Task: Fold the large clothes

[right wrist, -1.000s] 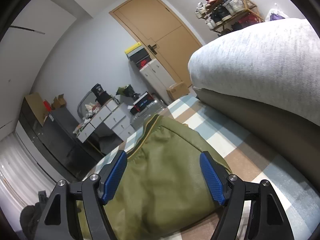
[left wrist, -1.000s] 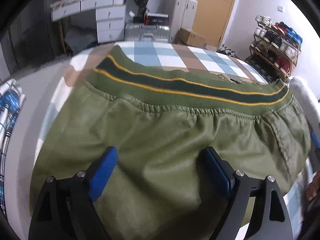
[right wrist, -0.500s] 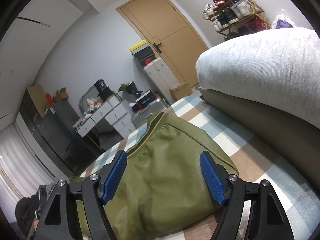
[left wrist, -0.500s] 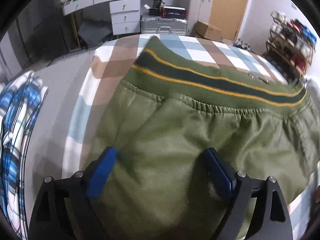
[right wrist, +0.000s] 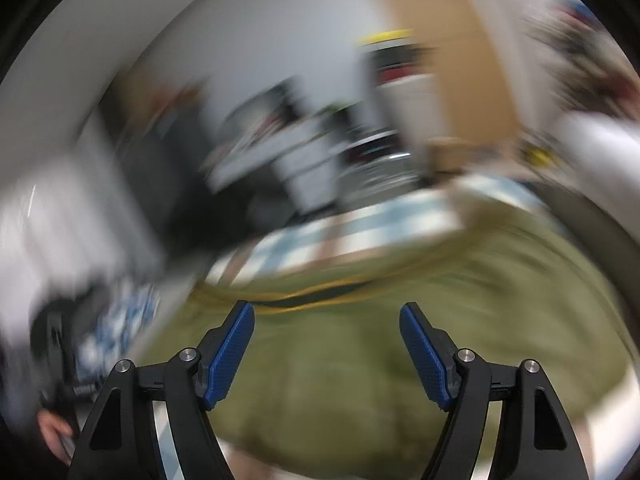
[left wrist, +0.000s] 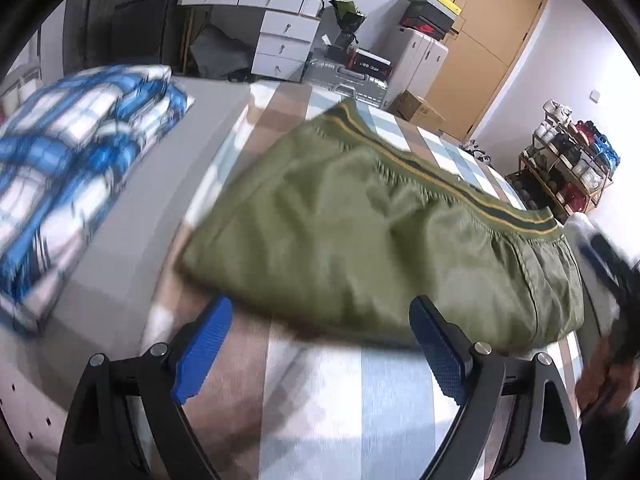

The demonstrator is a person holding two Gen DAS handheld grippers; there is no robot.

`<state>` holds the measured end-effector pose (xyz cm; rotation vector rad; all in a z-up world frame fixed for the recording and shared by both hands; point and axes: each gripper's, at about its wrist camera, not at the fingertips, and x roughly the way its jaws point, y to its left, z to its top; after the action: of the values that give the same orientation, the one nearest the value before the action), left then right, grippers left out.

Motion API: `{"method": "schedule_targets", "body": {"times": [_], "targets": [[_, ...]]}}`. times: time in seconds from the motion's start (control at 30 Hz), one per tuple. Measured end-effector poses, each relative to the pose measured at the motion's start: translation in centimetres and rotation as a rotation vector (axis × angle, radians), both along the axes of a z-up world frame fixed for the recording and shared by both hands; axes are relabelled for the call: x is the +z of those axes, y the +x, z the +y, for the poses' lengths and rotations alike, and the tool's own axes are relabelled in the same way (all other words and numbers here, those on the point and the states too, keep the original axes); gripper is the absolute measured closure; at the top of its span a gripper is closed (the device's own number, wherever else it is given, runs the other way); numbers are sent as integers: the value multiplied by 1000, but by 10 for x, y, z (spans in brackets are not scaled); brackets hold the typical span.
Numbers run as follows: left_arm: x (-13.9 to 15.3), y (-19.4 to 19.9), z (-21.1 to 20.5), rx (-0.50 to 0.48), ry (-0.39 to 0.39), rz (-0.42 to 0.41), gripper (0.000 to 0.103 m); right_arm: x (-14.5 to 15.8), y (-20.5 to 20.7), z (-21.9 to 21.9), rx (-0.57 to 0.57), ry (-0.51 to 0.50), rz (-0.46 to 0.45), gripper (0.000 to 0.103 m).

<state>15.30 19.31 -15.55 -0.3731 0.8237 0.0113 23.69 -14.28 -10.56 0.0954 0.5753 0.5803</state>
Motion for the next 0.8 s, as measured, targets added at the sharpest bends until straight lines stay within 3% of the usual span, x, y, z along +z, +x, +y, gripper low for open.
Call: {"method": "schedule_targets", "body": {"times": [0.13, 0.17, 0.2, 0.23, 0.33, 0.47, 0.57, 0.7, 0.8], "targets": [[-14, 1, 5, 14, -38, 40, 16, 3, 52, 122, 220, -75, 92, 32], [-18, 3, 9, 25, -64, 53, 16, -3, 72, 164, 270, -147, 125, 36], [-18, 2, 11, 30, -82, 58, 16, -10, 85, 191, 268, -218, 137, 46], [-17, 2, 12, 32, -86, 43, 16, -19, 95, 211, 263, -279, 160, 49], [-15, 6, 17, 36, -113, 42, 16, -69, 140, 259, 273, -427, 360, 51], [-14, 12, 20, 34, -132, 34, 16, -79, 143, 266, 313, -494, 363, 48], [-14, 23, 26, 52, -172, 18, 15, -66, 146, 246, 316, -393, 423, 50], [-17, 35, 34, 86, -274, 18, 10, -44, 133, 173, 272, -141, 442, 50], [-18, 46, 39, 139, -353, 17, 9, -37, 123, 131, 220, -96, 438, 48]]}}
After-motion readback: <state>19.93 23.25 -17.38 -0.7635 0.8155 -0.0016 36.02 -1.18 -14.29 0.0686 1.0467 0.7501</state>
